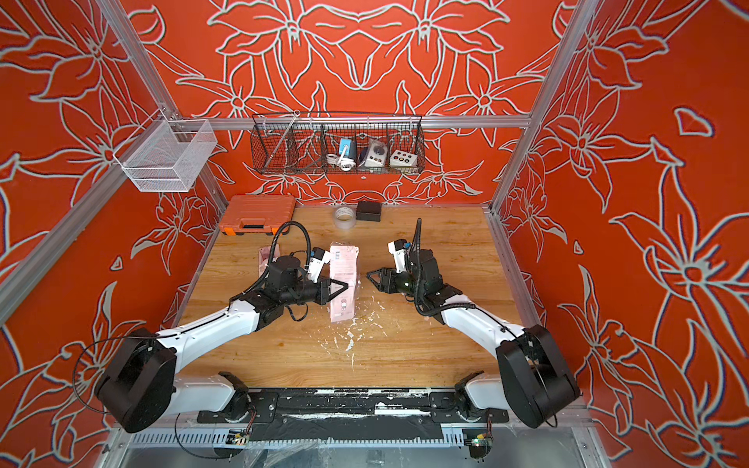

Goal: Open the ruler set and take out the ruler
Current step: Open the ruler set bag.

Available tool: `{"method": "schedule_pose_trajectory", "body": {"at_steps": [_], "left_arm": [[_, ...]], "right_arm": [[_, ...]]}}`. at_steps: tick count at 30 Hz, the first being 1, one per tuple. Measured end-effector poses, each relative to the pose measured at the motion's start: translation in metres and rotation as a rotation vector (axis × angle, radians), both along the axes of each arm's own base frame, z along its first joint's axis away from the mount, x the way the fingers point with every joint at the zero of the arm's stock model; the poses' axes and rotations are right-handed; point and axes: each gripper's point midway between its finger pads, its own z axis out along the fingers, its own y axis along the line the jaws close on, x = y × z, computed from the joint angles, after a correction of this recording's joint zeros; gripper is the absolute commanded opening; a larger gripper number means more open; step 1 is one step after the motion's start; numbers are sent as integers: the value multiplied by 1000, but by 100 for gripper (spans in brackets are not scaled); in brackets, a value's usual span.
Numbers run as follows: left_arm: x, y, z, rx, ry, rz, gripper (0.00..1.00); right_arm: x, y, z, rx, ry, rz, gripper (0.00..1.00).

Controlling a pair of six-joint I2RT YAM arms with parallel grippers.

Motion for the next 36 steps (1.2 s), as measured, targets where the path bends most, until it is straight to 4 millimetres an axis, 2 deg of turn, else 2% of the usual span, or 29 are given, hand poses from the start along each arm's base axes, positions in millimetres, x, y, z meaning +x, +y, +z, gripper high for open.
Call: {"method": "schedule_pose_trajectory", "body": {"at_steps": [3,6,12,15,18,20,32,36], "left_arm": [[-1,0,-1,2,1,-4,0],[-2,0,-1,4,4,-8,0],[-3,-1,-1,0,5,-14,0],[-3,-1,-1,-1,5,-16,0],[-3,-1,-1,-2,5,-18,0],[-3,-1,-1,-2,6,-18,0],[-3,-3,3,-17,0,-24,0],[-3,-3,3,-19,1,-23,0]], "right_arm": [[-7,6,15,19,-60,43,72],[-11,15,19,2,-86,77,73],[-11,28,2,-55,-49,115,71],[-8,31,-7,-81,-27,120,63],[-6,30,-13,-105,-21,111,42],[-4,31,-18,-123,-12,113,34],[-5,40,-29,-105,41,155,28],[-7,44,-26,-78,41,173,5]]}}
